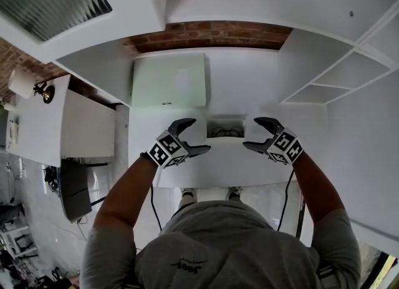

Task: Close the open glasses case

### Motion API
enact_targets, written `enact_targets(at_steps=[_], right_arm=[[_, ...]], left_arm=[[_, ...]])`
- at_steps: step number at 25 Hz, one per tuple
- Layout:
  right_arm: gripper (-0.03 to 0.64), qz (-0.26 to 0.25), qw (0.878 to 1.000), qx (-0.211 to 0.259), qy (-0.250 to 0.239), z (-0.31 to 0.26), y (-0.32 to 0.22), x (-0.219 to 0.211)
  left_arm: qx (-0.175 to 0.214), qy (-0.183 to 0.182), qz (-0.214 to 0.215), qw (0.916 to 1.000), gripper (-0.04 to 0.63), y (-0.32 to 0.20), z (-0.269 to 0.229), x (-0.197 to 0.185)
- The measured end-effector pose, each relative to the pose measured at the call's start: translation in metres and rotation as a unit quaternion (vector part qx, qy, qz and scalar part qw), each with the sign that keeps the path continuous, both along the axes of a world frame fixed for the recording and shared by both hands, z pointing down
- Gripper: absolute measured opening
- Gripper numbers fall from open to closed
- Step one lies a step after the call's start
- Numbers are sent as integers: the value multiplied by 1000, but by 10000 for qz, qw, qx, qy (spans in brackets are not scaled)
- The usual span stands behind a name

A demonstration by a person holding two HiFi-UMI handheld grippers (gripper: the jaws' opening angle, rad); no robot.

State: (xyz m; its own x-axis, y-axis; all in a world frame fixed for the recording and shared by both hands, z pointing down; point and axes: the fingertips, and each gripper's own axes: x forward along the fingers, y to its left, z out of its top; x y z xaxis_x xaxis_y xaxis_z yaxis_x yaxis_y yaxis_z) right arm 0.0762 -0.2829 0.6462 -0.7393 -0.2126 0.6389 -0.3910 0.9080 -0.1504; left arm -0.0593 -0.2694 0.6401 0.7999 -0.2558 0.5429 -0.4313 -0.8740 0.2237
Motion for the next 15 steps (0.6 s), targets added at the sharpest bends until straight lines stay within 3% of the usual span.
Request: enact_targets(at_steps=[4, 9, 15], right_arm=[[424, -438, 9982, 41, 416, 34, -4, -5], [473, -909, 9918, 247, 859, 64, -12, -12], [488, -1301, 9835, 411, 1185, 83, -19, -19]], left_arm=[[289, -495, 377, 9976, 474, -9, 31, 6], [683, -1069, 1064, 9862, 499, -10, 63, 17], [858, -1351, 1350, 9778, 506, -19, 84, 25]])
